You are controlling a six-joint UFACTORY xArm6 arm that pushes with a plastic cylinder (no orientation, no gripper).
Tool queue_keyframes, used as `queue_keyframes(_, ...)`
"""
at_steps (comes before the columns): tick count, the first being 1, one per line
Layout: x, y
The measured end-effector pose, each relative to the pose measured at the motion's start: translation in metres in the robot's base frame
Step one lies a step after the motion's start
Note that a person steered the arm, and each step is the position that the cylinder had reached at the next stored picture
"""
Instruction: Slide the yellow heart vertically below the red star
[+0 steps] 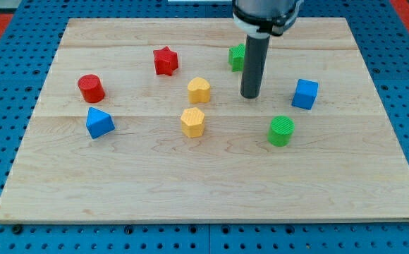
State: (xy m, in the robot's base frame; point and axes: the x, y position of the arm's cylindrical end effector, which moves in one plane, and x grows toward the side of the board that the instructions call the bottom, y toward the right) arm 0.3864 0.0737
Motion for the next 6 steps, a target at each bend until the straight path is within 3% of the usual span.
queue_keyframes(2, -0.003, -0.041)
queue_keyframes(3, 0.016, -0.111)
queue_keyframes(4, 0.008, -0.102)
queue_keyframes(5, -0.028, -0.078)
queue_keyframes(6, -0.023, -0.159)
